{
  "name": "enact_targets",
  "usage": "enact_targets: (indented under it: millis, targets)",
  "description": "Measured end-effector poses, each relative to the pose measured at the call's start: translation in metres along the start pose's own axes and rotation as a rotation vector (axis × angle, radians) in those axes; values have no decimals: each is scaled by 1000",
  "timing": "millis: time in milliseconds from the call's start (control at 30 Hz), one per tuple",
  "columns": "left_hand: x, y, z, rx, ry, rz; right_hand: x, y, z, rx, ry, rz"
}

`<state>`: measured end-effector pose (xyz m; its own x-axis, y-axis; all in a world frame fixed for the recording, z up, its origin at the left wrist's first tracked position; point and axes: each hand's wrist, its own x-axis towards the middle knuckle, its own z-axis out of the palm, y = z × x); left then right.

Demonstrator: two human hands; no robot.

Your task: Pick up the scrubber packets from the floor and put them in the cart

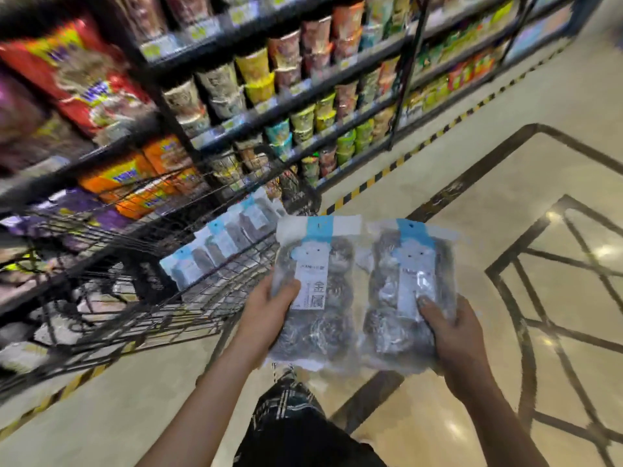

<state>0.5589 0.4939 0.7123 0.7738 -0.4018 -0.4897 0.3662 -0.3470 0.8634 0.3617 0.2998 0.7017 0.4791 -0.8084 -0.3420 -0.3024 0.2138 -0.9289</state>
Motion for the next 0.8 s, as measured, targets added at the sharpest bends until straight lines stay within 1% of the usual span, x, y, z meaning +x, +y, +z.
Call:
enact_targets:
  millis: [133, 300, 467, 567, 633, 700, 733, 800]
  targets:
    - [20, 7, -52, -64, 143, 0, 27, -25, 66, -172, -137, -80]
    - [66, 5, -132, -136, 308, -33, 64, -41, 181, -217, -339, -34]
    - [132, -29, -217, -189, 521, -113, 103, -39, 313, -266, -543, -17]
    - [169, -52, -255, -194, 629, -135, 128, -35, 383, -355, -599, 11]
    - [189, -57, -272, -206, 688, -168, 150, -20, 415, -420, -641, 19]
    - [218, -74, -284, -185, 687, -214, 173, -8, 447, -494, -640, 45]
    - [230, -72, -286, -177, 686, -223, 184, -2, 461, -537, -656, 44]
    - [256, -77, -288, -156, 706, -302, 206, 10, 488, -611, -710, 41]
